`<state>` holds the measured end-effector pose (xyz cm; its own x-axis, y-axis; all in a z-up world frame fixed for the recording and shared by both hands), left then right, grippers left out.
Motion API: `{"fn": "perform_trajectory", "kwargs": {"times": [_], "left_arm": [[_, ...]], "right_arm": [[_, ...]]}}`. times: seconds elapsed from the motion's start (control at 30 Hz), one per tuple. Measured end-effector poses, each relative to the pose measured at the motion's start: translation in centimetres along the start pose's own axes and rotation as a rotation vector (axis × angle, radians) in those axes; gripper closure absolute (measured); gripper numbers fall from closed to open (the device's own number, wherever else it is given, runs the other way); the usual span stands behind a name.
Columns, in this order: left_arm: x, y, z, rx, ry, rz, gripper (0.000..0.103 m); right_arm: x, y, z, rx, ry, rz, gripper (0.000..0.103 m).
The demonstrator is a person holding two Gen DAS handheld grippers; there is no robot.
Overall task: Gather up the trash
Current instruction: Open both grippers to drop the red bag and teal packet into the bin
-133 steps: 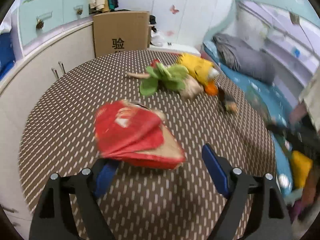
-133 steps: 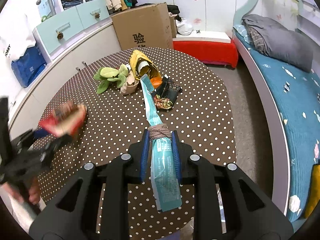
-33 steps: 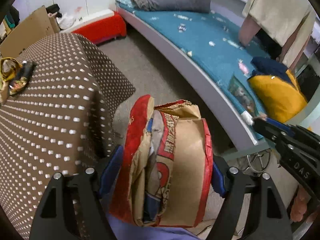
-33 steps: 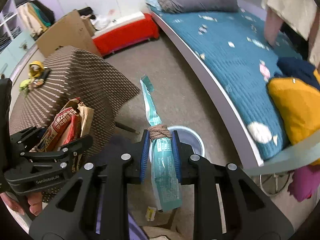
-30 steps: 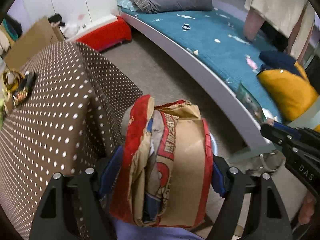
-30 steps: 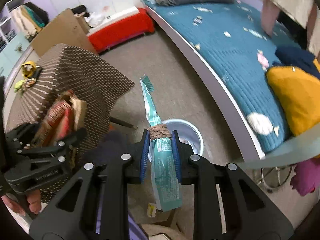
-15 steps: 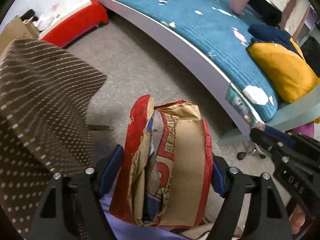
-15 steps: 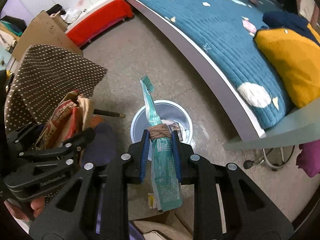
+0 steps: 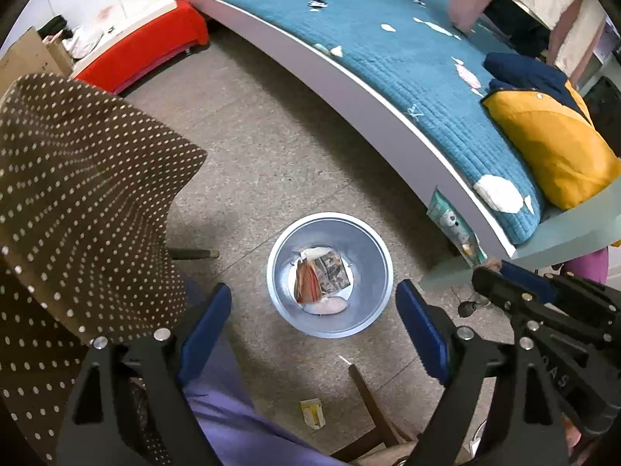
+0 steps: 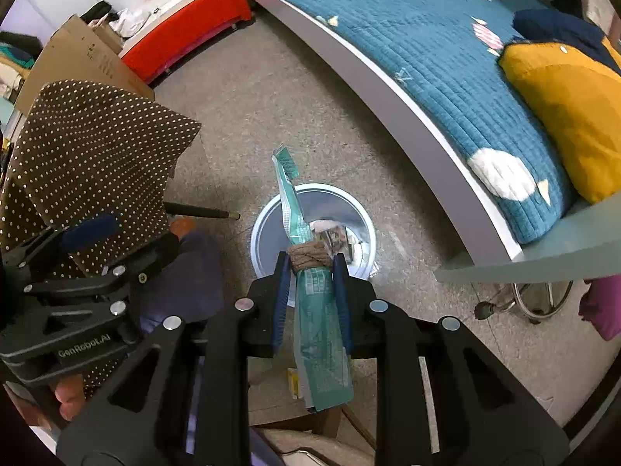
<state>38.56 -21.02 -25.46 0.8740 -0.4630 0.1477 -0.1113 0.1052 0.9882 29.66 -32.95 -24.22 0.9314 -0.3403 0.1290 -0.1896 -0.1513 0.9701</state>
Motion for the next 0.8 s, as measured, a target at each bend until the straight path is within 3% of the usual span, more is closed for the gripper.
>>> {"fn": "perform_trajectory", "kwargs": {"times": [0.17, 0.2, 0.23, 0.3, 0.43, 0.8], "left_arm": [[-0.5, 0.7, -1.6, 0.011, 0.026, 0.008, 0.018], [-0.6, 0.8, -1.9, 0.011, 0.027, 0.013, 0.018], [-0.6, 1.0, -2.1, 0.016, 0.034, 0.019, 0.018], [-0.7, 1.3, -2.6, 0.022, 0.048, 0.027, 0.018], [-1.0, 1.7, -3.1, 0.026, 0.053, 0.031, 0.018], [-1.9, 2.3, -2.3, 0.026, 0.040, 0.035, 0.018]], "right_arm": [[1.4, 0.3, -1.9, 0.009, 0.033, 0.017, 0.078], [1.7, 0.5, -2.1, 0.006, 0.041, 0.028, 0.066], [2.1, 0.7, -2.2, -0.004, 0.050, 0.038, 0.046], [2.5, 1.5, -1.9, -0.078, 0.052, 0.096, 0.036], [2.2, 2.0, -1.6, -0.052, 0.056, 0.107, 0.036], [-0.2, 2.2, -1.2, -0.099, 0.086, 0.098, 0.036]]}}
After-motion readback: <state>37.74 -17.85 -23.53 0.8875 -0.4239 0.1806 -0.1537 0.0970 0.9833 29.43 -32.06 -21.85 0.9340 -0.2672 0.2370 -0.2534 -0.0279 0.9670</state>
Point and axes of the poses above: each gripper's, at about its wrist camera, not at the fingertips, and y roughly against the way its jaws point, z to its right, x to its top, the point moved 6 cm from there along -y, roughly the way its jaws point, and after that the axes turned 9 degrees about -z, right-handed, at the moved point
